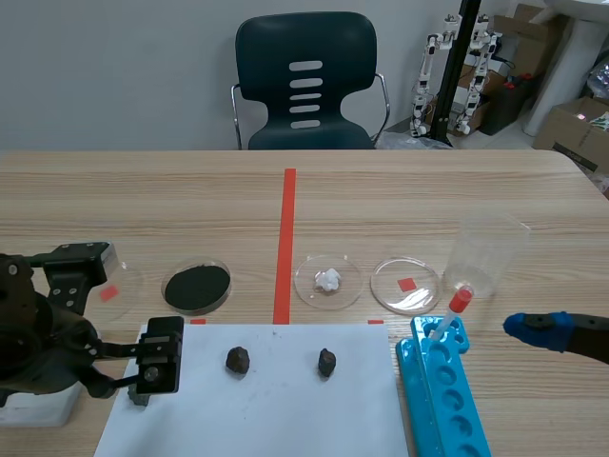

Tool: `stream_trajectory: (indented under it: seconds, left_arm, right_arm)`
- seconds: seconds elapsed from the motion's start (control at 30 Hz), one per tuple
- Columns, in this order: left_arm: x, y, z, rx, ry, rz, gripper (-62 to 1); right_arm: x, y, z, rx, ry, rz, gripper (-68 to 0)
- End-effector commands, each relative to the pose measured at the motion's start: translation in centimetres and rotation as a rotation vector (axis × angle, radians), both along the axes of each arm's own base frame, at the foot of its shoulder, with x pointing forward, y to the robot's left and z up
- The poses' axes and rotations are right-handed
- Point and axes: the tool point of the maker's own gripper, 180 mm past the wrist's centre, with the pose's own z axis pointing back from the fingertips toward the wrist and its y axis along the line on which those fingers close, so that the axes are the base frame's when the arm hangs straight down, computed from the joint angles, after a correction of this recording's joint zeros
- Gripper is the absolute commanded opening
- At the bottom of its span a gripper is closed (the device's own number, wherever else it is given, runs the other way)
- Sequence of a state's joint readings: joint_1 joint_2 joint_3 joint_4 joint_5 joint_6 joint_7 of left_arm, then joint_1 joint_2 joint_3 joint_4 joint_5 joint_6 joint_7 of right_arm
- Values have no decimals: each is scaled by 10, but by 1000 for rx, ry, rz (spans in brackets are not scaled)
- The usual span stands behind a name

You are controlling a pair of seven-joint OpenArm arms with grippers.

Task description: Pick up the left mineral with the left hand

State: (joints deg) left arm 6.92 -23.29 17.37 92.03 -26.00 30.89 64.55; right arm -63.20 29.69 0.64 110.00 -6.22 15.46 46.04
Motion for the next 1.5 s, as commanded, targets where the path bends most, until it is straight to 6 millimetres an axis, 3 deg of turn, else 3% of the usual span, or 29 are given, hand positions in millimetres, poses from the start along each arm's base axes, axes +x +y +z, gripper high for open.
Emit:
stream_trajectory:
  seconds: [0.0,0.2,0.63,0.93,1.47]
  left_arm:
    - [5,-1,2,3,-15,2,14]
    - [5,3,-13,21,22,10,14]
    - [5,-13,-21,30,17,-35,14]
    - [5,-1,-34,57,59,-18,14]
    - [11,-9,-32,39,34,-33,14]
  right_arm:
    - [3,1,7,16,-24,2,-22]
    - [3,1,7,16,-24,2,-22]
    - [3,1,7,15,-23,1,-22]
    - [3,1,7,16,-24,2,-22]
    - [3,1,7,16,-24,2,-22]
